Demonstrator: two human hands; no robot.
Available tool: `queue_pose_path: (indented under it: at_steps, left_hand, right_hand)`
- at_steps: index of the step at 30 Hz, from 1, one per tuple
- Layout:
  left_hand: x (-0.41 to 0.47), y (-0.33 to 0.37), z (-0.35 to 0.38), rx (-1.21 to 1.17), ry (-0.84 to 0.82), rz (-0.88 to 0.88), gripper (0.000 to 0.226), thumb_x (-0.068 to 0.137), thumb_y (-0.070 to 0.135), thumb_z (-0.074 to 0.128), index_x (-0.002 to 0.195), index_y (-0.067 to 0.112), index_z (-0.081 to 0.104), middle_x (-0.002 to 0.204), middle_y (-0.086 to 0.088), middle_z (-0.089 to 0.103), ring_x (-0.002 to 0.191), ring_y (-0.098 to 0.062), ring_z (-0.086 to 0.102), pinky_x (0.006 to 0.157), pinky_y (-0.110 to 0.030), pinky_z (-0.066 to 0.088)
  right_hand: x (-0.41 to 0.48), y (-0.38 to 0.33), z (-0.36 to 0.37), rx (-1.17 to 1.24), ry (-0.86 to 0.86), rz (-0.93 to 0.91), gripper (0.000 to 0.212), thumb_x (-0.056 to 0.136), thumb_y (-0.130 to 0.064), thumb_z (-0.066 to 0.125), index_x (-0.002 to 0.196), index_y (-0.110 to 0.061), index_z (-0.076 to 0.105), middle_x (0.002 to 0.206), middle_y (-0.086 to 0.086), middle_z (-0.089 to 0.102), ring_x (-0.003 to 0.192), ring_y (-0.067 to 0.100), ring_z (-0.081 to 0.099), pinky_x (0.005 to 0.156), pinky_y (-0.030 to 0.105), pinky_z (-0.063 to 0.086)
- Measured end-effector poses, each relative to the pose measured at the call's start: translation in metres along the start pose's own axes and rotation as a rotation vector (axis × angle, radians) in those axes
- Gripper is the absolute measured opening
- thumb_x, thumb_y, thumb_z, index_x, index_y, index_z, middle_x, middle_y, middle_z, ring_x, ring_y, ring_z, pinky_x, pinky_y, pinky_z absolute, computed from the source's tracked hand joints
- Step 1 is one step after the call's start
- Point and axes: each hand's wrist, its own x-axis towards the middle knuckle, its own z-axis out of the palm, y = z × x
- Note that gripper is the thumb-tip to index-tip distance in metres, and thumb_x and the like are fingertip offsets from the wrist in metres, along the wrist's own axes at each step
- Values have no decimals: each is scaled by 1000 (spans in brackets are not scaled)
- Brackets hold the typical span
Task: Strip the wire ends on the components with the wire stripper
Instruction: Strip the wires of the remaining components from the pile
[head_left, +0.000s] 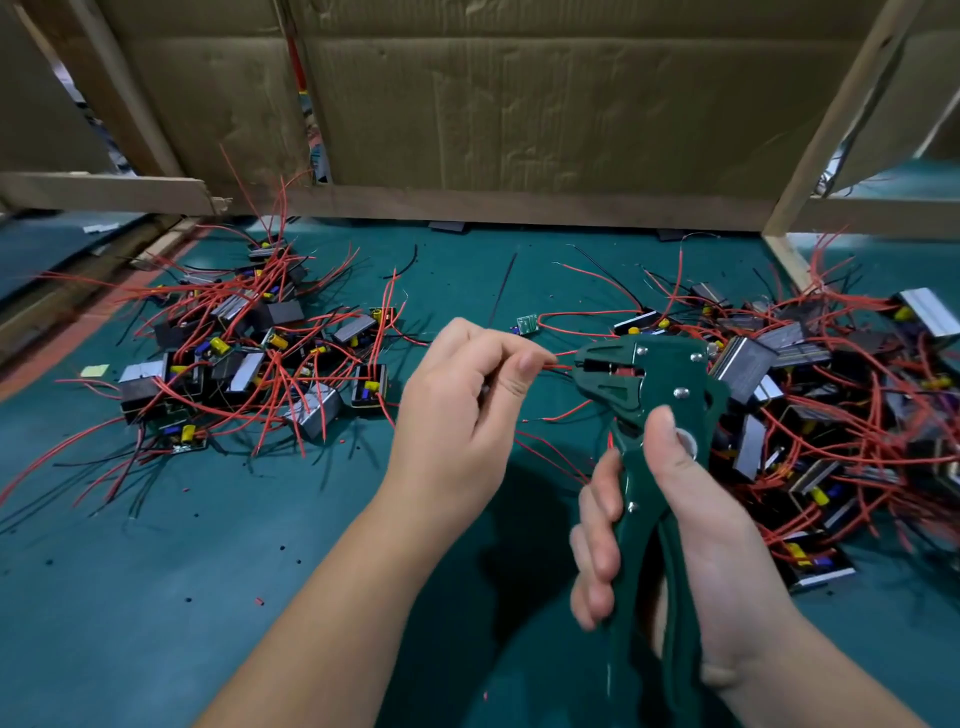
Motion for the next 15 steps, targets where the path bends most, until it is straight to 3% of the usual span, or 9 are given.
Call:
queue_pose_path:
  at_steps: [2,4,7,10,13,15]
  left_hand:
    - [-1,-1,3,-41,-18,-106,27,100,31,40,91,27,65,76,12,51,66,2,51,67,-8,35]
    - [3,0,5,-230,65,-328,35,100,42,34,92,29,65,76,19,55,68,8,49,71,-6,35]
    - [16,0,0,-705,155,-648,54,91,57,22,98,22,62,74,11,45,69,-5,39,73,-23,32]
    - [15,10,-3,-962,20,-603,63,87,68,25,105,15,55,76,3,42,71,-14,39,69,-30,34]
    - [4,15,0,-1050,-160,-560,67,79,69,19,104,15,50,79,-1,43,88,-34,36,76,-51,31]
    - [2,15,-1,-1089,-228,-514,70,79,69,14,106,13,48,80,-5,43,92,-39,35,81,-55,24]
  right_hand:
    - [3,-4,-4,22,-36,-13,60,54,-57,83,70,-5,58,58,19,51,47,30,55,51,43,51]
    - [3,-9,-8,48,-85,-39,56,54,-45,87,83,-3,64,75,25,59,63,36,61,65,51,54]
    - [2,-11,-10,85,-218,-1,57,65,-40,80,107,-5,68,106,28,64,71,37,64,72,51,53]
    - [3,-10,-7,147,-284,77,68,69,-43,78,128,-13,60,129,26,55,71,37,64,74,51,53]
    - [3,-8,-7,134,-294,58,71,69,-45,77,132,-21,57,118,21,62,70,36,65,73,51,52]
    - [2,-10,-9,80,-257,16,70,68,-47,78,130,-22,59,106,22,64,70,37,64,73,51,52]
